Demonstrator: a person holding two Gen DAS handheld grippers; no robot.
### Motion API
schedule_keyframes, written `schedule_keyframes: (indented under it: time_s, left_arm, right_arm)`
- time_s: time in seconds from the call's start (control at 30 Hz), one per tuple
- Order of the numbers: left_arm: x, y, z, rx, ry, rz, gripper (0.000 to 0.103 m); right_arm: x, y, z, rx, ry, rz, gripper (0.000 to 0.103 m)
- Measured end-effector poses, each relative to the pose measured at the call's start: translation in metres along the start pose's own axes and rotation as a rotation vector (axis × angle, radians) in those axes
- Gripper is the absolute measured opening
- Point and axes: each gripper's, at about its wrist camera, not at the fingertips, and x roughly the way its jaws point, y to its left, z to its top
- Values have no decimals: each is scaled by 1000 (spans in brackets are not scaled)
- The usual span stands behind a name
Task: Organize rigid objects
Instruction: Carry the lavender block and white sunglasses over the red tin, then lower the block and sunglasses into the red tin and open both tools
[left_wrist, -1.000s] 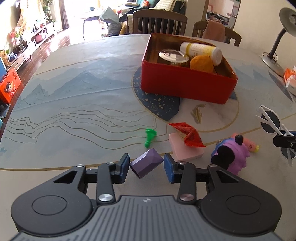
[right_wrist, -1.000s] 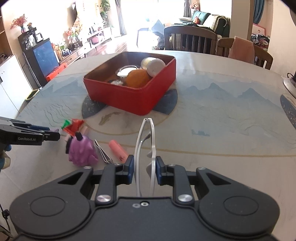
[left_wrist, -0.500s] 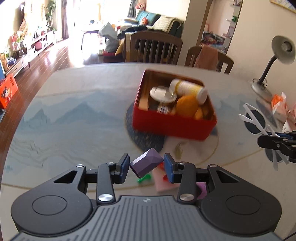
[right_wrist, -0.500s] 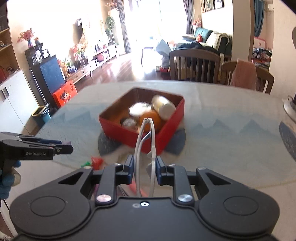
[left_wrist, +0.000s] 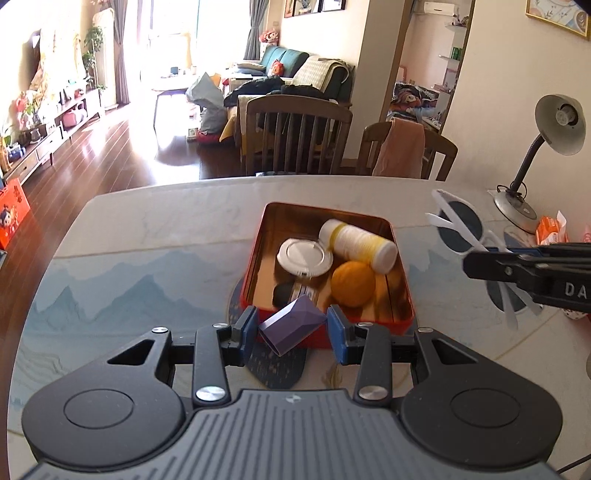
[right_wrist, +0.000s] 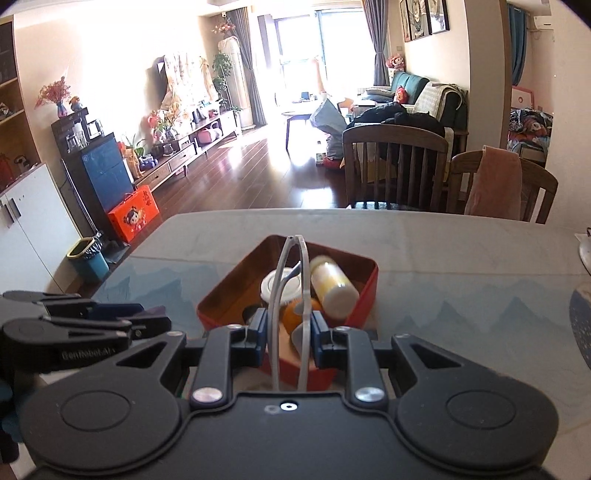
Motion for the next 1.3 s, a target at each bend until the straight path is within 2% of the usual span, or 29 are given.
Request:
schedule_keyframes:
  time_s: [0.53, 0.9, 1.1, 1.3]
  left_arm:
    - [78, -9, 25, 1, 65, 51, 39]
    - [125, -14, 30, 6, 120, 72, 39]
    - [139, -13, 30, 4, 140, 78, 39]
    - [149, -12, 31, 9, 151, 82, 39]
  right_arm:
    - [87, -15, 41, -43, 81, 41, 22]
    - [147, -7, 42, -92, 169, 95, 22]
    - [165, -2, 40, -115, 211, 149, 22]
    - [179, -3, 42, -130, 226, 146, 22]
